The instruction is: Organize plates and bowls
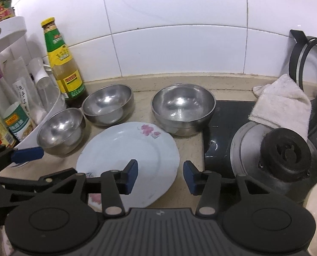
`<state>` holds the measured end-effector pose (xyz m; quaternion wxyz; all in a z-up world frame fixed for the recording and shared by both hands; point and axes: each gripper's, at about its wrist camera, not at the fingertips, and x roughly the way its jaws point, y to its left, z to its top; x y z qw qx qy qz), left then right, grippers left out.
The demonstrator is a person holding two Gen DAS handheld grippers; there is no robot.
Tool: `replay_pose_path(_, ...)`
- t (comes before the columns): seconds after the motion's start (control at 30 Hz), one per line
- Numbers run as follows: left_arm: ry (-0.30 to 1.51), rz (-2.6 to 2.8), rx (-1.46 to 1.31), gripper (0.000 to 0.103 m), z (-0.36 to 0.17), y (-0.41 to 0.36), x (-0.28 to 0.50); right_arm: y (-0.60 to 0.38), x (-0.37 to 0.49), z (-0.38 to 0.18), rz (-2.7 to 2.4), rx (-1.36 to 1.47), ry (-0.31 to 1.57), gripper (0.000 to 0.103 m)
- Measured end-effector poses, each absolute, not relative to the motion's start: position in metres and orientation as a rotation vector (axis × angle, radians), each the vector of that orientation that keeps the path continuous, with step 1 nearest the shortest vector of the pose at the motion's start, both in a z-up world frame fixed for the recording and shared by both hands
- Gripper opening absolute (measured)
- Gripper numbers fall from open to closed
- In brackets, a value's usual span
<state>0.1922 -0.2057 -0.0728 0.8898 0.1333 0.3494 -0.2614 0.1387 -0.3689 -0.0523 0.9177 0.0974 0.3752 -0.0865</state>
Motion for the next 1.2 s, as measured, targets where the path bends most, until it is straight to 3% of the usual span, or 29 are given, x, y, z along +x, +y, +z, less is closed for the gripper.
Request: replay_pose_path(1.2,0.892,-0.610,0.268,0.080,-0.120,-0.234,0.253,-0.404,0.197,-0.103,-0.124,0.318,0.932,0.045)
